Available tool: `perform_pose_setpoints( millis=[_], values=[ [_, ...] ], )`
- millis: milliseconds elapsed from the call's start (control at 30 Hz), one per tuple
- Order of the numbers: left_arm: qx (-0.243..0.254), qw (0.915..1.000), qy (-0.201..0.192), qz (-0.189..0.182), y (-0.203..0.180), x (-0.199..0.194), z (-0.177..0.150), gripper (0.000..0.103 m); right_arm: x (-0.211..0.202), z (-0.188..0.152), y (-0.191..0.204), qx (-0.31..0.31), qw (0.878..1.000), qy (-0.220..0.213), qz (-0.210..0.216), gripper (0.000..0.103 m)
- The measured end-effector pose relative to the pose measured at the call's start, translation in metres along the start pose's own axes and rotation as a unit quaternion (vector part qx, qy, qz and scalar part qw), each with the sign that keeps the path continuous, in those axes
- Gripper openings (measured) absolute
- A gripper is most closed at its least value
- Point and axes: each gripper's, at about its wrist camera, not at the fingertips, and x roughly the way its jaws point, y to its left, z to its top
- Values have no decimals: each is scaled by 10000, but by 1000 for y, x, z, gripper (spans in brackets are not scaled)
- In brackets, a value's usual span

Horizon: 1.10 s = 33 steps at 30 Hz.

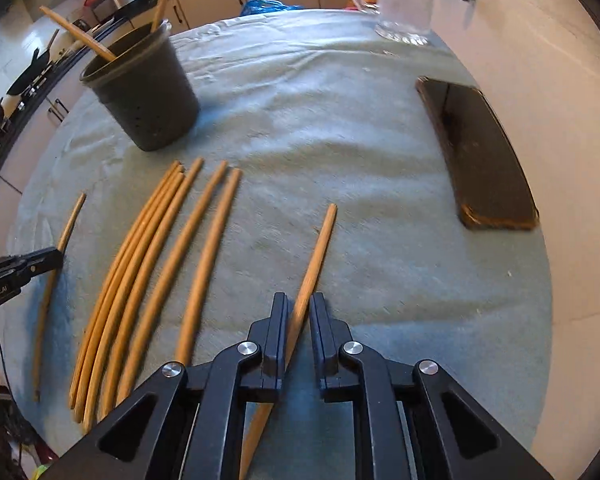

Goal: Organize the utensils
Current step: 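Lift the chopstick upright with the left gripper over the grey holder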

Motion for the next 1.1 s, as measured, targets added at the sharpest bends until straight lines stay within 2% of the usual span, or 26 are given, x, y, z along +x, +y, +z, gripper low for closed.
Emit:
perform_pose_setpoints(
  millis=[300,567,667,800,900,1100],
  values=[
    [4,9999,116,35,-10,12,27,7,12,29,-2,152,9997,154,-95,12],
    [95,9999,-56,90,-14,13,24,7,21,48,5,50,9992,153,-358,13],
    [166,9996,-181,144,-15,13,26,6,20,44,6,2,9991,15,-418,10],
    [28,9994,-350,46,-11,4,23,6,11,40,-5,332,9993,-160,-96,6],
    [98,9979,-645,44,-12,-19,16,6,-13,37,-7,398,9978,-513,133,6],
    [299,9897,-1402,49,-18,-81,-6,6,-73,28,2,238,9908,-1316,209,6]
  ],
)
